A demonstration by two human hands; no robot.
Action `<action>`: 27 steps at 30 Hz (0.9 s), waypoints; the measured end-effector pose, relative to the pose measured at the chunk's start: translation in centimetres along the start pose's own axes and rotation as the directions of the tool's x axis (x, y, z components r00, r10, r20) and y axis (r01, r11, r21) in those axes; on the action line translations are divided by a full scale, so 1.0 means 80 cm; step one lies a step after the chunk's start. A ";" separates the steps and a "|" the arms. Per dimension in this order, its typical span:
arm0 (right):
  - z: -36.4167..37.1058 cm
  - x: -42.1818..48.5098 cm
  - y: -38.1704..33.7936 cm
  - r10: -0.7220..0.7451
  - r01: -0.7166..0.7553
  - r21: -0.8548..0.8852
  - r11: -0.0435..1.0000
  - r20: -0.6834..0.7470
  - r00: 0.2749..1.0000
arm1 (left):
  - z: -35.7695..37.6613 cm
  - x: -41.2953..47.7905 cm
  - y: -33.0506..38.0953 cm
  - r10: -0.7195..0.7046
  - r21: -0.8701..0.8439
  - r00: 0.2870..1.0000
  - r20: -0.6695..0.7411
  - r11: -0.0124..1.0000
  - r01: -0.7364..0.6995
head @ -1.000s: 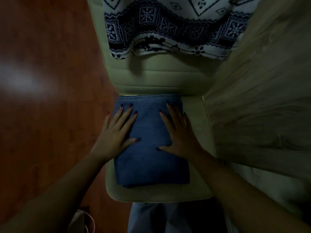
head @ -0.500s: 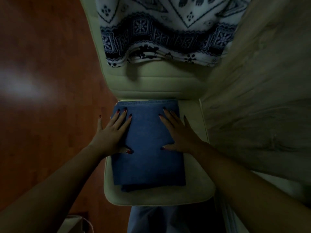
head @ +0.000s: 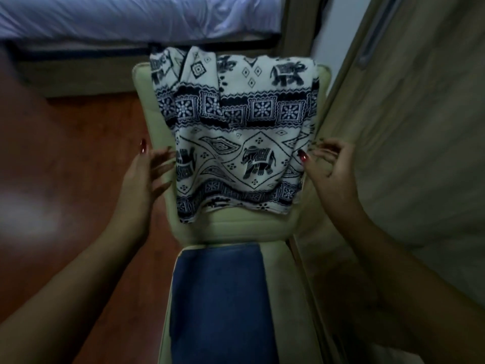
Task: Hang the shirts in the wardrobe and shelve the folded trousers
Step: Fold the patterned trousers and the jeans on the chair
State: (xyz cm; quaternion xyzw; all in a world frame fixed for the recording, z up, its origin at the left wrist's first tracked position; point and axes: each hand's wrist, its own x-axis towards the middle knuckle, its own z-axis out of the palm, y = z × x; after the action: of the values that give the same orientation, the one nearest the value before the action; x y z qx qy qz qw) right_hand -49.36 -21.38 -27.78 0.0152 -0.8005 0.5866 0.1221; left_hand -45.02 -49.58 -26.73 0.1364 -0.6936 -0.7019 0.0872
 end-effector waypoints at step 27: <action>-0.045 0.016 -0.186 -0.154 0.162 0.116 0.980 -0.069 0.986 | -0.012 -0.011 0.173 0.320 0.098 0.941 0.113 0.939 -0.331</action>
State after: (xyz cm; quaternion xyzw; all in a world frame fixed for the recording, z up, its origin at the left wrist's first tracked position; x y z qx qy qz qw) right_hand -47.44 -22.43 -12.57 0.0685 -0.7555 0.6229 0.1911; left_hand -44.82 -50.49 -12.87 -0.0091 -0.7495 -0.6421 0.1608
